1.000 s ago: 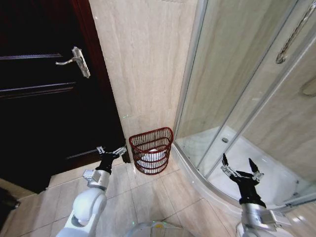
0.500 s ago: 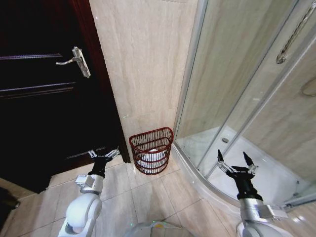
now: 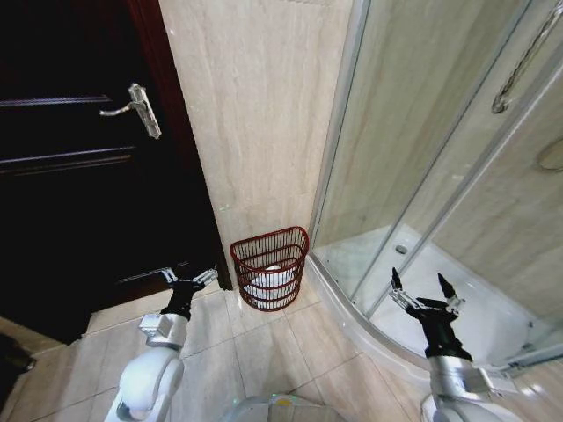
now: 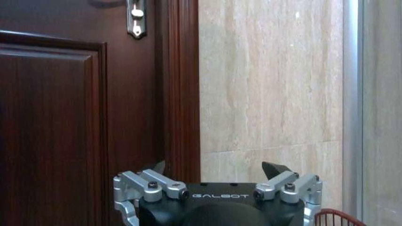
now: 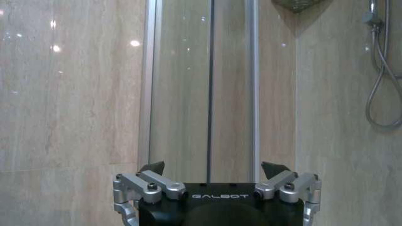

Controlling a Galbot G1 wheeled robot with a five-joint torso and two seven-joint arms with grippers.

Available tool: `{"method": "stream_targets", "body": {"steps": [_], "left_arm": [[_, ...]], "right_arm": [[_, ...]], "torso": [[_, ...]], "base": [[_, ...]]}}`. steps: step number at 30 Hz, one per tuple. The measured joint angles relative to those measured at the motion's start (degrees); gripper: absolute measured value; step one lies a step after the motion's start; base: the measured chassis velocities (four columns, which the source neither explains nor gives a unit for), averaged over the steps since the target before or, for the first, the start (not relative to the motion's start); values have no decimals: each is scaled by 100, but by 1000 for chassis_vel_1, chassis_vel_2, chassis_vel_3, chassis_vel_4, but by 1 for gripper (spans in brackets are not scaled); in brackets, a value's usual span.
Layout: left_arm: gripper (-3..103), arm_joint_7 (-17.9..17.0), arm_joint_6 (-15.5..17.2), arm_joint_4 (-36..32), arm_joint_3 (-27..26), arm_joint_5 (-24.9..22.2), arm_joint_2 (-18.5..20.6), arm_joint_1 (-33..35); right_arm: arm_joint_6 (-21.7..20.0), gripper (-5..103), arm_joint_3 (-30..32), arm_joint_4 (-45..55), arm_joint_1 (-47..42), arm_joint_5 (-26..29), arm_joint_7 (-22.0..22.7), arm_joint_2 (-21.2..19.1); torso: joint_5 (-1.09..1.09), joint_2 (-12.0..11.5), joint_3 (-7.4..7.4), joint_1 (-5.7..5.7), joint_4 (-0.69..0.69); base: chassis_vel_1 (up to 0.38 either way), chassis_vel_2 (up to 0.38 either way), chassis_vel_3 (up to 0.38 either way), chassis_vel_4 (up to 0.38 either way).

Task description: Discard the used towel into the hamper.

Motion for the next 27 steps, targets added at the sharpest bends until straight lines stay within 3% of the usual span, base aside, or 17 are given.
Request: {"method": "stream_targets", "body": {"steps": [27], "left_arm": [[100,5,-161,157,71,-43,31,48]], "right_arm": [[30,100,19,18,-72,2,4,112]], "torso": [[0,0,0,0,0]], "base": [[0,0,0,0]]}}
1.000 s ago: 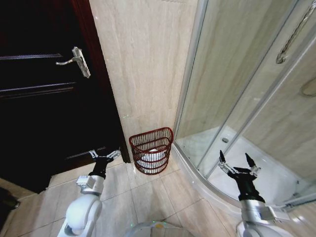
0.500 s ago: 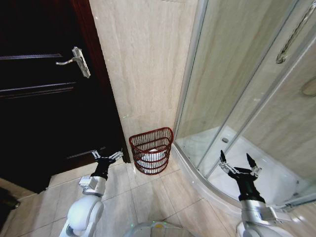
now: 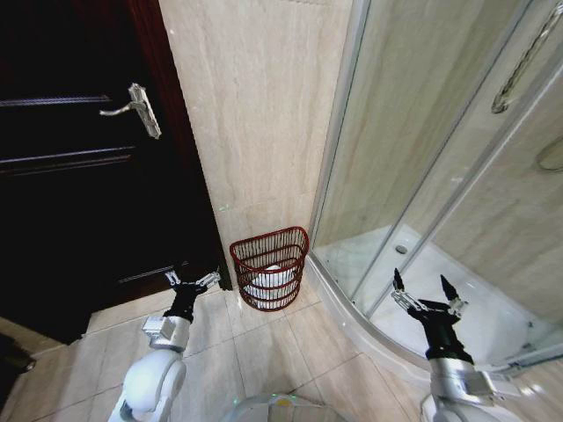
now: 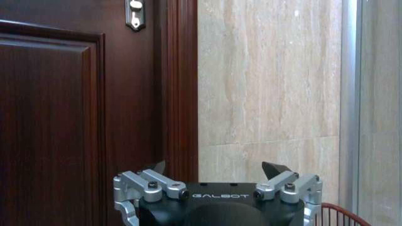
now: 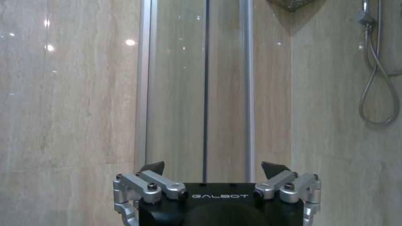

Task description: Discard the used towel into the hamper.

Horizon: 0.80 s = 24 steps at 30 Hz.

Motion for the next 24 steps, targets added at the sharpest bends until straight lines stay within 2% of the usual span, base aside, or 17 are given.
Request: {"method": "stream_targets", "body": {"steps": [13,24], "left_arm": [[100,-6,-36,70,45,13,3,-35],[100,-21,-31,70,138,71,21,-72]], "right_arm": [[4,100,5,-1,-35,-5,38,3],[56,100,13,-45,-61,-8,36,6]], "torso": [[0,0,0,1,0],[0,0,0,0,0]], "base": [[6,-6,-8,8],[82,-90,-81,84]]}}
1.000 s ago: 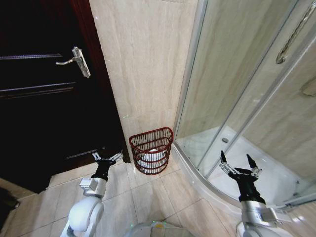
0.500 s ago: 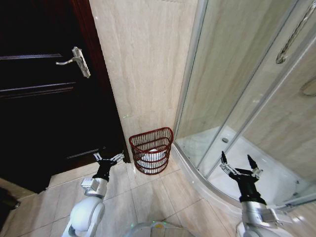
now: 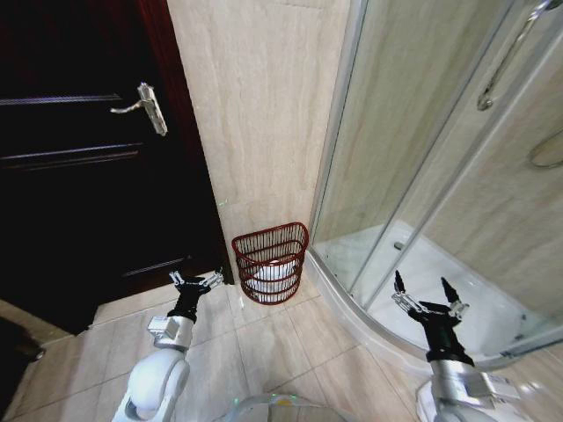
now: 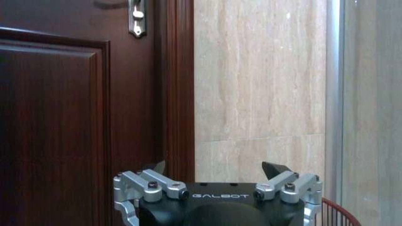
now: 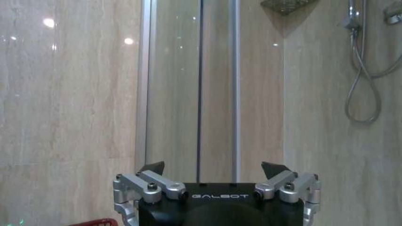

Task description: Discard the used towel into the hamper.

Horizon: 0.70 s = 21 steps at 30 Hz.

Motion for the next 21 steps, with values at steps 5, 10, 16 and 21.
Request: {"method": "stream_targets", "body": {"steps": [5,10,16,21], "left_arm": [[100,-2,2,5,22,26,0,-3],[100,-5,7,7,63,53,-15,-18],[100,-6,8,29,73,70,-25,-15],[100,-6,6,52,76,77,-29,-22]], "right_arm": [[12,100,16,-2,-10,1,-3,-7],[12,100,32,-1,-17,5,-3,-26],[12,100,11,-1,-6,-4,5,-32],[11,100,-1,-6,13,-11,6,-47]], "torso": [[-1,0,0,0,0],[0,0,0,0,1],[-1,0,0,1,0],[-1,0,0,0,1]], "base": [[71,-70,-61,64],[68,-62,-68,52],[85,-82,-83,77],[111,-106,-109,118]]}}
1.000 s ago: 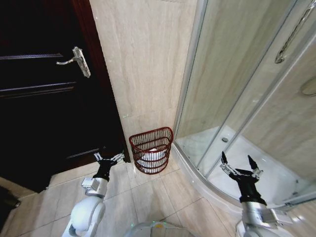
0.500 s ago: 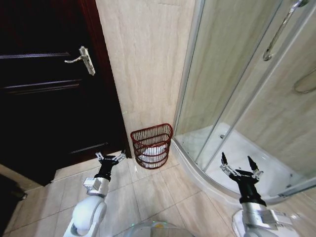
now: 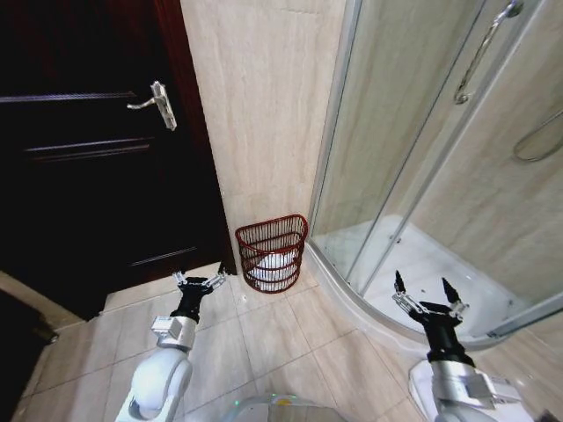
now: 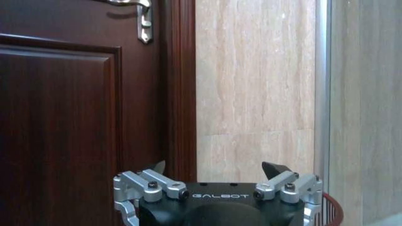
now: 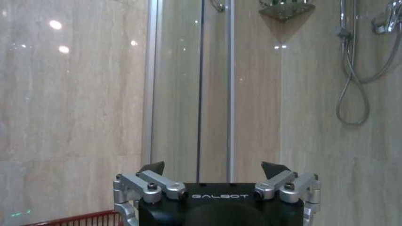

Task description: Discard the used towel into the hamper.

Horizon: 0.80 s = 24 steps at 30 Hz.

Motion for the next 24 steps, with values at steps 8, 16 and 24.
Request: {"method": "stream_targets", "body": {"steps": [8,16,24], "left_arm": [[100,3,-86,90,30,5,-1,-34],[100,21,-134,95,99,20,14,-14],[100,13,-209,49,180,247,-100,-7]], "right_arm": [[-28,100,-4,8,32,2,3,-5],[13,100,-3,-1,-36,8,2,-3],[60,100,-30,-144,-19,-3,0,71]], "torso": [[0,0,0,0,0],[0,0,0,0,0],[0,0,0,-1,-1]], "base": [[105,-115,-127,120],[104,-94,-102,84],[102,-109,-108,105]]}}
